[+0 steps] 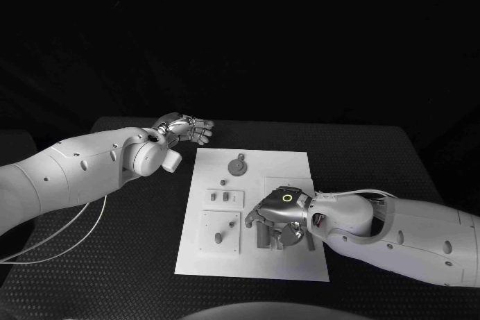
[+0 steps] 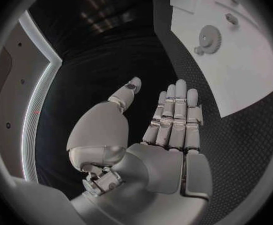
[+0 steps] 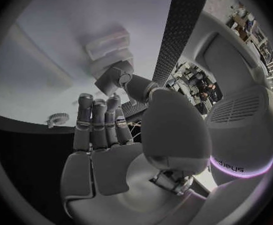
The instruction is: Assemble the parts on the task board
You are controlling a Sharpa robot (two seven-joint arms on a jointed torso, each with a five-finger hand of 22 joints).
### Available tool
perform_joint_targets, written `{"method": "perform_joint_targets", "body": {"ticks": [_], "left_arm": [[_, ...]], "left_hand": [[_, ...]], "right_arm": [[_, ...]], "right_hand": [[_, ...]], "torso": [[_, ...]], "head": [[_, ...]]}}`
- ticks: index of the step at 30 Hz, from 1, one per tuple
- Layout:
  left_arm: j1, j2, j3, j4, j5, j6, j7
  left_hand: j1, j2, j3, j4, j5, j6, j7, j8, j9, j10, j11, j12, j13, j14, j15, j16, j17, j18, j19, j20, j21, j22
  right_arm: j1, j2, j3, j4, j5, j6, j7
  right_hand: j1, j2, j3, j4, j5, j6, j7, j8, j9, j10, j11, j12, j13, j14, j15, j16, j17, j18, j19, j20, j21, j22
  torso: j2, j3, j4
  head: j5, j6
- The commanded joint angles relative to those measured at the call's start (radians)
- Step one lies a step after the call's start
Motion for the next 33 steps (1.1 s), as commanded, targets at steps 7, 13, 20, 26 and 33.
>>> {"method": "perform_joint_targets", "body": {"ticks": [7,13,20,26,33], "left_arm": [[0.001,0.001,0.001,0.003,-0.003,0.016,0.010],[0.001,0.000,0.001,0.004,-0.003,0.016,0.010],[0.001,0.000,0.001,0.004,-0.003,0.016,0.009],[0.001,0.000,0.001,0.004,-0.003,0.016,0.008],[0.001,-0.001,0.001,0.003,-0.003,0.016,0.007]], "left_hand": [[-0.002,0.007,0.000,0.001,0.003,-0.005,-0.005,0.004,-0.002,-0.001,0.005,0.001,-0.002,0.007,0.002,-0.005,0.002,0.016,0.004,0.001,-0.005,0.002],[-0.002,0.007,0.000,0.001,0.003,-0.005,-0.005,0.004,-0.002,-0.001,0.005,0.001,-0.002,0.007,0.002,-0.006,0.002,0.016,0.005,0.001,-0.005,0.002],[-0.002,0.007,0.000,0.001,0.003,-0.005,-0.005,0.004,-0.002,-0.001,0.005,0.001,-0.002,0.007,0.002,-0.006,0.003,0.016,0.005,0.001,-0.006,0.002],[-0.002,0.007,0.000,0.001,0.003,-0.005,-0.005,0.004,-0.002,-0.001,0.005,0.001,-0.002,0.007,0.002,-0.006,0.004,0.016,0.005,0.001,-0.006,0.003],[-0.003,0.007,0.000,0.001,0.003,-0.006,-0.005,0.004,-0.002,-0.001,0.005,0.001,-0.002,0.007,0.002,-0.007,0.004,0.016,0.005,0.001,-0.006,0.003]], "right_arm": [[-0.016,0.011,0.000,-0.027,-0.025,0.022,-0.001],[-0.030,0.019,0.001,-0.042,-0.028,0.011,0.001],[-0.031,0.018,0.001,-0.047,-0.027,0.005,0.007],[-0.031,0.017,0.001,-0.047,-0.017,0.006,0.017],[-0.031,0.014,0.001,-0.045,0.006,-0.002,0.034]], "right_hand": [[-0.003,0.004,0.030,0.006,-0.006,0.011,0.017,0.016,0.005,-0.011,-0.002,0.023,-0.009,-0.010,-0.001,0.020,-0.008,-0.010,0.004,-0.006,0.013,0.006],[-0.003,0.006,0.047,0.009,-0.006,0.028,0.026,0.028,0.008,-0.011,-0.004,0.035,-0.017,-0.010,-0.003,0.032,-0.015,-0.010,0.008,-0.008,0.019,0.008],[-0.005,0.010,0.075,0.014,-0.006,0.069,0.047,0.050,0.012,-0.008,-0.007,0.050,-0.030,-0.009,-0.006,0.047,-0.027,-0.010,0.016,-0.012,0.027,0.009],[-0.024,0.023,0.072,0.020,-0.006,0.161,0.076,0.094,0.025,-0.004,-0.012,0.068,-0.046,-0.006,-0.010,0.064,-0.040,-0.010,0.024,-0.017,0.037,0.011],[-0.046,0.044,0.059,0.035,-0.006,0.251,0.087,0.130,0.037,0.003,-0.016,0.083,-0.060,-0.004,-0.013,0.080,-0.053,-0.010,0.031,-0.022,0.046,0.012]], "torso": [[0.000,0.0006,-0.0005],[0.001,0.0012,0.0012],[0.001,0.0010,-0.0005],[0.000,0.0009,-0.0008],[0.000,0.0007,-0.0004]], "head": [[0.000,-0.002],[0.004,-0.003],[0.006,-0.006],[0.007,-0.007],[0.005,-0.008]]}}
